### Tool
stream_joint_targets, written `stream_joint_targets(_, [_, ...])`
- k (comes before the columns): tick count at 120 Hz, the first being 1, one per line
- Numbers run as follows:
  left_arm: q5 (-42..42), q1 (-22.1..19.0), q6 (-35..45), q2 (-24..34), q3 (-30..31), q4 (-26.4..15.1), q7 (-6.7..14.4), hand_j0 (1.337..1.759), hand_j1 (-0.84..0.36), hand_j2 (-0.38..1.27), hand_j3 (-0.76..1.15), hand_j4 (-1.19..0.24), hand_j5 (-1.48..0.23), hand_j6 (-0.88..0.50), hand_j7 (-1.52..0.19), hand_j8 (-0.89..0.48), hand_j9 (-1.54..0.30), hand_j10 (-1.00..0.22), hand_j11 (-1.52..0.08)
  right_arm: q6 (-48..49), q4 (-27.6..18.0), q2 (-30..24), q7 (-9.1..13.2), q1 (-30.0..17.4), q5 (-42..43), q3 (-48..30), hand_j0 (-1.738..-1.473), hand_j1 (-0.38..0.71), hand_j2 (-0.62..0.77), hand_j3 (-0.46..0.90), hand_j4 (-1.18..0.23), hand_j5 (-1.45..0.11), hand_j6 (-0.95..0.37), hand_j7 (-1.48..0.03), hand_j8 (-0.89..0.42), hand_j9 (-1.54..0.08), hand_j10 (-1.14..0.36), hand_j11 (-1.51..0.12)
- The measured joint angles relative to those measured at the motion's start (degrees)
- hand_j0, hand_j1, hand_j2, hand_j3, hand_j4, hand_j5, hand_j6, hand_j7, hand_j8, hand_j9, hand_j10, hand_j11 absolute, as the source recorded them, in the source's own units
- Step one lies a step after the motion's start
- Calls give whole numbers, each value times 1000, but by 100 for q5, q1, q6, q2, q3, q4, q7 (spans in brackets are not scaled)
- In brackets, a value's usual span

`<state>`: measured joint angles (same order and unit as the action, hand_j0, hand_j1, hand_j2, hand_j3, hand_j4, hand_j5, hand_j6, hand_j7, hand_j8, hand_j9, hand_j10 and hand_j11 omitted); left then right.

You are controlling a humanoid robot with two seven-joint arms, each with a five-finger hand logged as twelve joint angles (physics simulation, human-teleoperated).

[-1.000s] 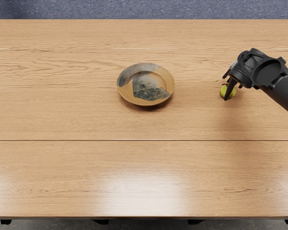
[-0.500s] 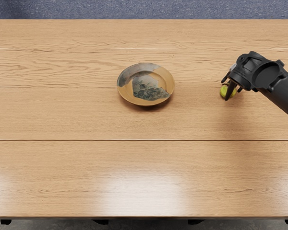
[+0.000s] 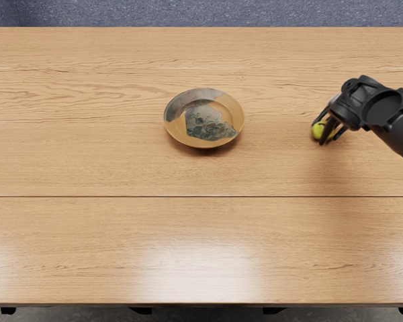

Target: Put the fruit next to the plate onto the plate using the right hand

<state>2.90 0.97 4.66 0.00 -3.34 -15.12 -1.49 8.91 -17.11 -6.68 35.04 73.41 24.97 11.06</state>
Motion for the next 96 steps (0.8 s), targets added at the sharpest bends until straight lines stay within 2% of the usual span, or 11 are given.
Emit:
stream_joint_targets(19, [0, 0, 0, 0, 0, 0, 0, 1658, 349, 0, 0, 0, 0, 0, 0, 0, 0, 0, 0, 783, 21, -336, -3, 106, -32, -1103, -1653, 374, 223, 2, -519, -1101, -312, -1101, -320, -1137, -824, -1153])
stream_joint_targets(23, [0, 0, 0, 0, 0, 0, 0, 1658, 349, 0, 0, 0, 0, 0, 0, 0, 0, 0, 0, 1017, 18, -360, -3, 178, -32, -1363, -1653, 362, 198, 1, -515, -1108, -307, -1106, -313, -1147, -827, -1161])
stream_joint_targets(40, [0, 0, 0, 0, 0, 0, 0, 1658, 349, 0, 0, 0, 0, 0, 0, 0, 0, 0, 0, 1598, -15, -116, -4, 569, -172, -2175, -1654, 374, 214, 2, -501, -1123, -295, -1120, -291, -1172, -836, -1182])
stream_joint_targets(58, [0, 0, 0, 0, 0, 0, 0, 1658, 349, 0, 0, 0, 0, 0, 0, 0, 0, 0, 0, 1705, -17, 397, -4, 889, -274, -2424, -1651, 324, 123, 1, -518, -1137, -313, -1128, -306, -1189, -836, -1198])
stream_joint_targets(77, [0, 0, 0, 0, 0, 0, 0, 1658, 349, 0, 0, 0, 0, 0, 0, 0, 0, 0, 0, 1721, -7, 608, -6, 1015, -306, -2436, -1652, 358, 207, 0, -524, -1135, -316, -1131, -295, -1186, -844, -1193])
stream_joint_targets(82, [0, 0, 0, 0, 0, 0, 0, 1658, 349, 0, 0, 0, 0, 0, 0, 0, 0, 0, 0, 1708, -6, 628, -6, 1027, -305, -2433, -1653, 375, 256, 2, -584, -1129, -308, -1132, -287, -1183, -845, -1190])
stream_joint_targets(91, [0, 0, 0, 0, 1, 0, 0, 1658, 349, 0, 0, 0, 0, 0, 0, 0, 0, 0, 0, 1683, -1, 650, -5, 1040, -293, -2427, -1652, 350, 229, 0, -684, -1113, -331, -1133, -298, -1174, -831, -1176])
stream_joint_targets(96, [0, 0, 0, 0, 0, 0, 0, 1658, 349, 0, 0, 0, 0, 0, 0, 0, 0, 0, 0, 1535, -4, 656, -5, 1043, -300, -2426, -1654, 301, 210, 0, -627, -995, -362, -1013, -308, -1051, -799, -1051])
